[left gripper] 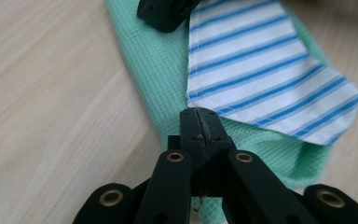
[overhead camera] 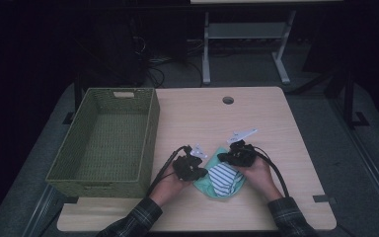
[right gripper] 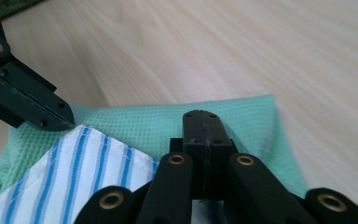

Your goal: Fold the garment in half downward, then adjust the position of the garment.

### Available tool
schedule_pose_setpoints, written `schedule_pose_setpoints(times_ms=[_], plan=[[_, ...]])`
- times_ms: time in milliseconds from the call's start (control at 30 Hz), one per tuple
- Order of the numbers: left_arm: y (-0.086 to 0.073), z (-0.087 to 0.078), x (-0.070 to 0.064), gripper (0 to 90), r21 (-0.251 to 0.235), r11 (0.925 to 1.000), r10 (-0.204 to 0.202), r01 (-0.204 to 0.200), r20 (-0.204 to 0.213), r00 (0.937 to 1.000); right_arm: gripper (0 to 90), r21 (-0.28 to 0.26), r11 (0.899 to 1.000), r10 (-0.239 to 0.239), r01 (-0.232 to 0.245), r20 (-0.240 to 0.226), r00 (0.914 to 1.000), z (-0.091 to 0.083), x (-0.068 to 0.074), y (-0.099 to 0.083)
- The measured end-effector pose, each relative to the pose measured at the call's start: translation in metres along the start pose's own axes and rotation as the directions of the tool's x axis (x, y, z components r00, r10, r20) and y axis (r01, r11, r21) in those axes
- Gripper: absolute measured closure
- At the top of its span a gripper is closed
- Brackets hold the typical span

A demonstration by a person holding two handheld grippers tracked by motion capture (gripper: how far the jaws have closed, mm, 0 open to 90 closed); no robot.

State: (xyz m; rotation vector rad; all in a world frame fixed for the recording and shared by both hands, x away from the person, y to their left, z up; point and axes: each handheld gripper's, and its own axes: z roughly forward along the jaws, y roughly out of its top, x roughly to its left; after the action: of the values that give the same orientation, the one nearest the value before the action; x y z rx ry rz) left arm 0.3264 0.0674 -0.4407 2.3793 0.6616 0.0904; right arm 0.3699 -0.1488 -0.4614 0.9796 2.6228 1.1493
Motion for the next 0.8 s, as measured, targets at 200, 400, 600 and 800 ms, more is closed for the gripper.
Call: schedule_pose_setpoints(times_ms=[200,400,600,800], plan=[[-0.001,-0.019,-0.006,88.8,-0.043,0.9991,0.005,-0.004,0.006,1.0,89.9,-0.045,0.999,0.022,-0.02,0.032,0.9992,-0.021,-0.012,-0.002],[-0.014,-0.021,-0.019,88.9,-0.014,0.9997,0.021,-0.021,0.04,0.999,89.9,-0.033,0.998,0.053,-0.051,0.06,0.9968,-0.024,-0.026,-0.009],[-0.017,-0.008,-0.025,89.0,0.055,0.9973,0.044,-0.047,0.051,0.9977,89.9,0.005,0.998,0.056,-0.057,0.074,0.9957,-0.015,-0.03,-0.014],[-0.019,0.0,-0.022,89.0,0.11,0.9923,0.053,-0.055,0.02,0.9984,89.9,0.019,0.998,0.063,-0.064,0.066,0.9959,-0.013,-0.031,-0.016]])
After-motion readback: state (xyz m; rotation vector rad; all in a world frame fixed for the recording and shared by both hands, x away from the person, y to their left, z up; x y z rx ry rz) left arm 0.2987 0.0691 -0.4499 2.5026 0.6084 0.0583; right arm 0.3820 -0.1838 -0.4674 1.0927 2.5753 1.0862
